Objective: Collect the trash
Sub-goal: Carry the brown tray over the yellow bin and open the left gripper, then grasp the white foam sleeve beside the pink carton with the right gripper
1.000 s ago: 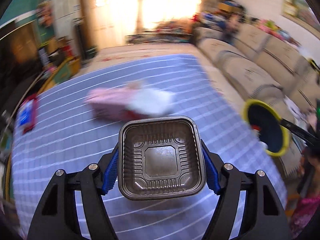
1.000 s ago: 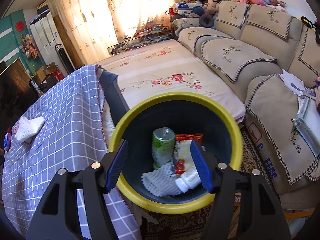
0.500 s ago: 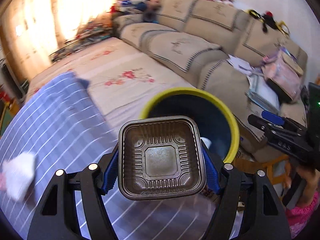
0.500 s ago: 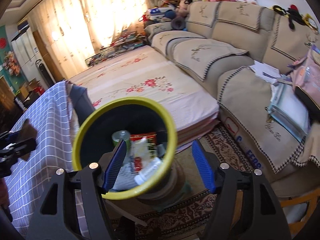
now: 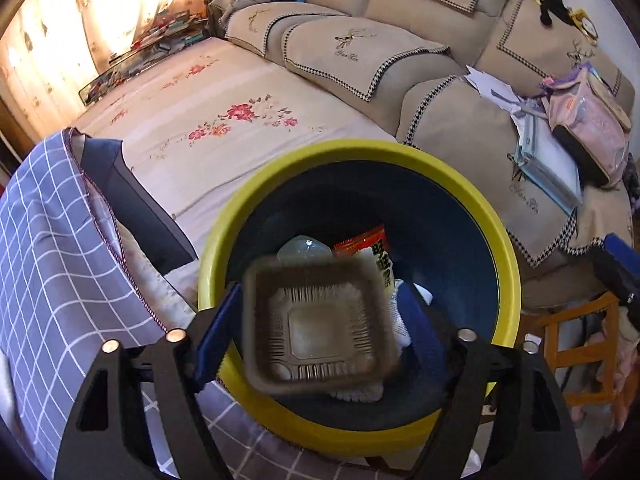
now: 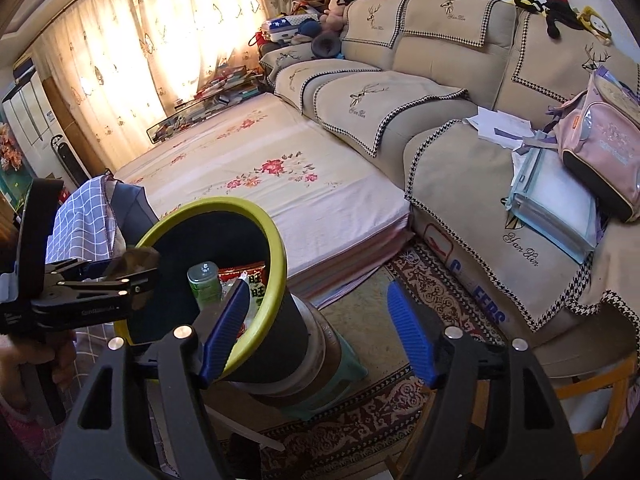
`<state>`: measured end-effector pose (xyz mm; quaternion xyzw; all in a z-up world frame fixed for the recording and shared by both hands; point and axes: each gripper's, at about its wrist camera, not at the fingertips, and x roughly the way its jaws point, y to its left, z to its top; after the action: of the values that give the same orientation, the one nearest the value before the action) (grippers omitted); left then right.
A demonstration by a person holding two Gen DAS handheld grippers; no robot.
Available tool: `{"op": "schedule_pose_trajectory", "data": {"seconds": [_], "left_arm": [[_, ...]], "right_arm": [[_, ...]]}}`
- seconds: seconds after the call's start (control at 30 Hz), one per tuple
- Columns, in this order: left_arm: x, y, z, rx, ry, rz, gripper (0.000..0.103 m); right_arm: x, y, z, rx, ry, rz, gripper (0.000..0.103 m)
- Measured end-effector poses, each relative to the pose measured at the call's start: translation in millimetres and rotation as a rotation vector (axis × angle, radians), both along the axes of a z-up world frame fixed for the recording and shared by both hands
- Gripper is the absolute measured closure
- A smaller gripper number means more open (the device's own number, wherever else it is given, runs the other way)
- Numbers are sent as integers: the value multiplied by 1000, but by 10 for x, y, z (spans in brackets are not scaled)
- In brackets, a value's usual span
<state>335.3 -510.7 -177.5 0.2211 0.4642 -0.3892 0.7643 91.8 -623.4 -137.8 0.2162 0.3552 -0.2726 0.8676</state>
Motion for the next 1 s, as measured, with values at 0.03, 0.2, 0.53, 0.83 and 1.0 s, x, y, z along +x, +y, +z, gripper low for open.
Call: {"op": "schedule_pose_trajectory", "data": {"seconds": [0.03,0.2,0.53,0.83,1.0], "left_arm": [[0,22,27,-10,-4,4,23],[-42,299,334,-67,-42,13,19],[-314,1544,1151,-231,-155,120,12],[-501,3416,1339,-286,-209,445,11],[-637,4283,1243,-257,-252,645,10]], "right_arm": [[5,9,-3,1,2,3,35],[78,76,-9,0,7,25,35],[362,414,10,-8,25,123,34],[1023,1241,221,-33,9,367,33],[1497,1969,436,-49,-22,595,33]]}}
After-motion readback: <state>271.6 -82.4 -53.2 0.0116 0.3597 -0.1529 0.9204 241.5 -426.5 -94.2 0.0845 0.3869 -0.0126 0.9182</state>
